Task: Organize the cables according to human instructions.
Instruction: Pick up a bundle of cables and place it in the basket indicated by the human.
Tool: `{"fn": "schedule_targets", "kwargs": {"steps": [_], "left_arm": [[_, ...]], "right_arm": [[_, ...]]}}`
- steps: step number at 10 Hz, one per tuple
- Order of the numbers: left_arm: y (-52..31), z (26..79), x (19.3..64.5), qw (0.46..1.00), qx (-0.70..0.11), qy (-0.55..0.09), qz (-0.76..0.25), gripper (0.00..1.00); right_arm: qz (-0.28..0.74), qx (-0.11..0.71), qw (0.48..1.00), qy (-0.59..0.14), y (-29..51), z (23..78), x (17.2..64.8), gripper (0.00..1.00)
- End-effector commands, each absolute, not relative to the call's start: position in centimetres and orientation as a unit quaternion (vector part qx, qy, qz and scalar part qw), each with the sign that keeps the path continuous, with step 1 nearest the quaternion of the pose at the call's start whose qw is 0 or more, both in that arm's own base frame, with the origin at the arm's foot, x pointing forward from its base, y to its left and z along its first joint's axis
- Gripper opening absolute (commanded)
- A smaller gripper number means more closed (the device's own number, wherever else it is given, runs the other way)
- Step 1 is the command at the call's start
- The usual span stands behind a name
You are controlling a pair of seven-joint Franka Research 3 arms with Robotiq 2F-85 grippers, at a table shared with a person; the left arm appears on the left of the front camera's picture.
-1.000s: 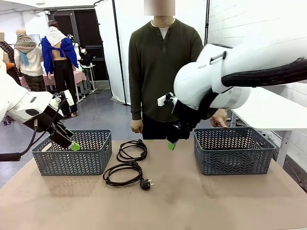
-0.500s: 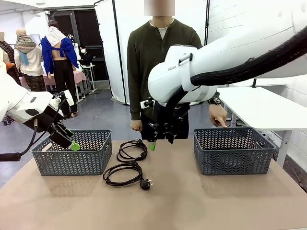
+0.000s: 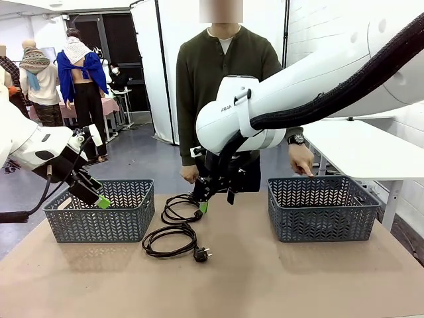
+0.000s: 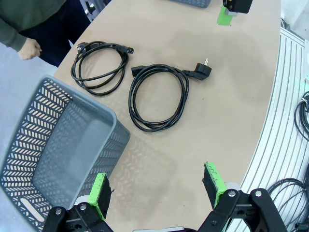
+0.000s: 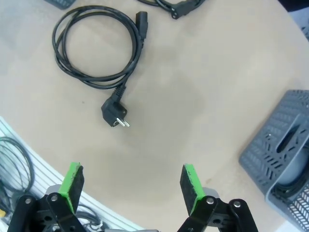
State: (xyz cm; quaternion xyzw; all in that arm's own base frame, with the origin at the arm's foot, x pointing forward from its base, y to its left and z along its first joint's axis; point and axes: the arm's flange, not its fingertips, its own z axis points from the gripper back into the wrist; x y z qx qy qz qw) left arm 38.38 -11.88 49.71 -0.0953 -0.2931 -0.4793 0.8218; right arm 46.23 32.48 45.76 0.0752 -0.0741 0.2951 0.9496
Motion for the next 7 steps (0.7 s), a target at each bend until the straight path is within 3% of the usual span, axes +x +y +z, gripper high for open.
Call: {"fn": "schedule_targets", "kwargs": {"steps": [1, 7], "left_arm": [[-11.49, 49.54, 38.61, 0.816, -0.106, -0.295, -0.485, 1.00], [-11.49, 49.54, 38.61, 0.816, -0.106, -0.295, -0.485, 1.00]], "right_arm": [[0.299, 0.079, 0.948, -0.076, 32.21, 46.53, 45.99, 1.00], [0.296, 0.075, 0.949, -0.079, 32.43, 46.38, 46.08, 1.00]]}}
